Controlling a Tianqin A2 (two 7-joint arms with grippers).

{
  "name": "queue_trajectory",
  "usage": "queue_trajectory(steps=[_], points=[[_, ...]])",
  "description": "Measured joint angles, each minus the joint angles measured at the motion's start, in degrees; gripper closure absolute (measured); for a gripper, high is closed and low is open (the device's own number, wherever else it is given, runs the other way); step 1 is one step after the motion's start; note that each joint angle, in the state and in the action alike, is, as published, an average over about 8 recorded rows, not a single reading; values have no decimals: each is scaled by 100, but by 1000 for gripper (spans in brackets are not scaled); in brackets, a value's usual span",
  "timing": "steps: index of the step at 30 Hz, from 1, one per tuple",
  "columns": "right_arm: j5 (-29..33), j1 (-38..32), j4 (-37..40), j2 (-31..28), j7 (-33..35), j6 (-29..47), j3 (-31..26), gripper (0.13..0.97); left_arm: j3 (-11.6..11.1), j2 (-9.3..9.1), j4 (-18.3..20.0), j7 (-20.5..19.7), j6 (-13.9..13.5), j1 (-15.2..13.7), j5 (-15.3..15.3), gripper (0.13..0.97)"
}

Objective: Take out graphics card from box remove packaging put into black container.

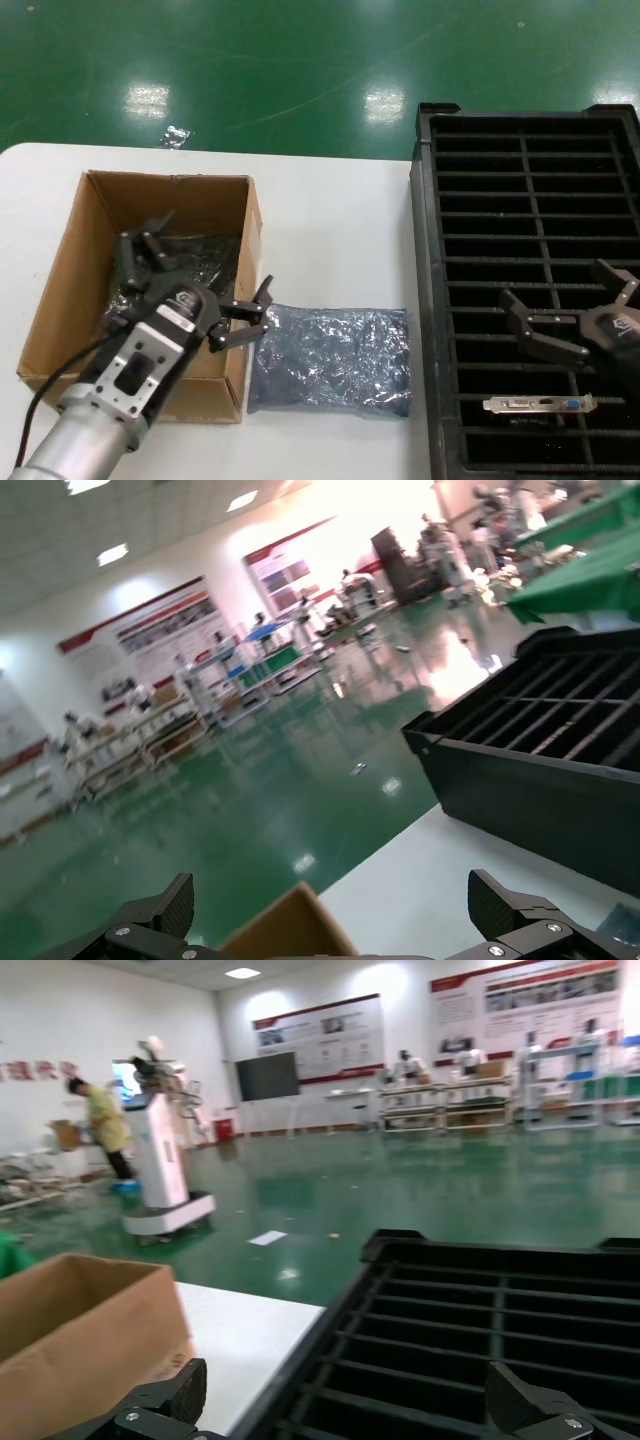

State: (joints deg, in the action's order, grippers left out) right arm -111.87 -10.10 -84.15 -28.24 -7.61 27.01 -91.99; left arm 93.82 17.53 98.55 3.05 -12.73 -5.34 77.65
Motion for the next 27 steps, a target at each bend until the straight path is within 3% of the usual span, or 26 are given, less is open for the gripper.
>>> queue_trajectory(steps=[18,22,27], points=[[673,780,-579,854,587,-2081,25,129,-165,-26,-530,-235,980,412,1963,132],[758,876,-653,959,661,-2344,28,129,-186,-29,-597,-265,1104,463,2211,132],[777,898,-669,983,678,-2403,29,129,-191,-30,-612,-272,1133,475,2267,132]])
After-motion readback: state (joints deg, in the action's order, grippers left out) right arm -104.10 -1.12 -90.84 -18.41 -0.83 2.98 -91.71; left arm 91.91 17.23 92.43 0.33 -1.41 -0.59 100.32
